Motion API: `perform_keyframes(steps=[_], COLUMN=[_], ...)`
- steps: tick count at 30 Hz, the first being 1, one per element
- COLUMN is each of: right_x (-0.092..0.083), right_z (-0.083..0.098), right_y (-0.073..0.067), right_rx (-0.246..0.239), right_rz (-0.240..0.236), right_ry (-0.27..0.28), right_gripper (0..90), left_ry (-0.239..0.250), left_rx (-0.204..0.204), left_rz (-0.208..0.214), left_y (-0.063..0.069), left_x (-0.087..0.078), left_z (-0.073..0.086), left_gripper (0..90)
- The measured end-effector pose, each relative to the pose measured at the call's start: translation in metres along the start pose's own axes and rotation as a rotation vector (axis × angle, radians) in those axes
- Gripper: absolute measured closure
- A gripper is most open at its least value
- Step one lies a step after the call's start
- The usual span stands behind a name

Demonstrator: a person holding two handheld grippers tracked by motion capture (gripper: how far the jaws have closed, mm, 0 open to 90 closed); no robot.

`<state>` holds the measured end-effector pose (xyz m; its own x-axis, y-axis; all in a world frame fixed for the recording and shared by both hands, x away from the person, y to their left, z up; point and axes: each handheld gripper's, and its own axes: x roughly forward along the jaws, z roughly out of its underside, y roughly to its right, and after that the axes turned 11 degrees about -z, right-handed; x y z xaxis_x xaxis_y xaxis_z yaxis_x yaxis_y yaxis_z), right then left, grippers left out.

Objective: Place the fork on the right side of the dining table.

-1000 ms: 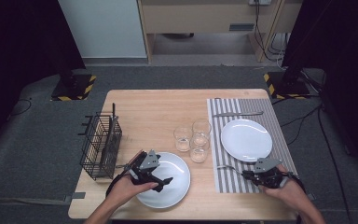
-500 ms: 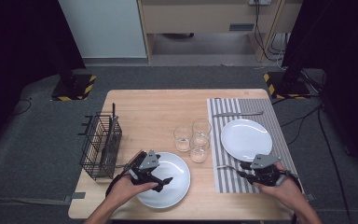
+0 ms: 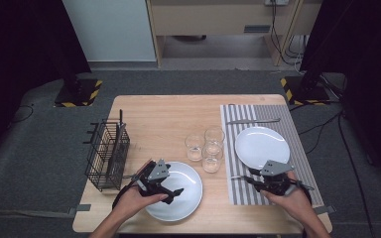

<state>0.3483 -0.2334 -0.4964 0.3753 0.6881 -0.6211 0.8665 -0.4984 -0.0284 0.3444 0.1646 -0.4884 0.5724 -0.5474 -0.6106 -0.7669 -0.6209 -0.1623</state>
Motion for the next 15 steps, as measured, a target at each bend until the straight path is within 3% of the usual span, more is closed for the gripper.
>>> perform_keyframes(steps=[10, 15], right_x=[0.013, 0.021], right_z=[-0.006, -0.005], right_y=[-0.004, -0.004], right_rx=[-0.024, -0.031], right_rz=[0.002, 0.010], right_ry=[-0.016, -0.050], right_gripper=[71.4, 74.4], left_ry=[0.000, 0.000], left_rx=[-0.003, -0.004], left_rz=[-0.005, -0.008], left_y=[-0.002, -0.002], left_x=[-0.001, -0.002], left_z=[0.001, 0.001], left_gripper=[3.7, 3.7])
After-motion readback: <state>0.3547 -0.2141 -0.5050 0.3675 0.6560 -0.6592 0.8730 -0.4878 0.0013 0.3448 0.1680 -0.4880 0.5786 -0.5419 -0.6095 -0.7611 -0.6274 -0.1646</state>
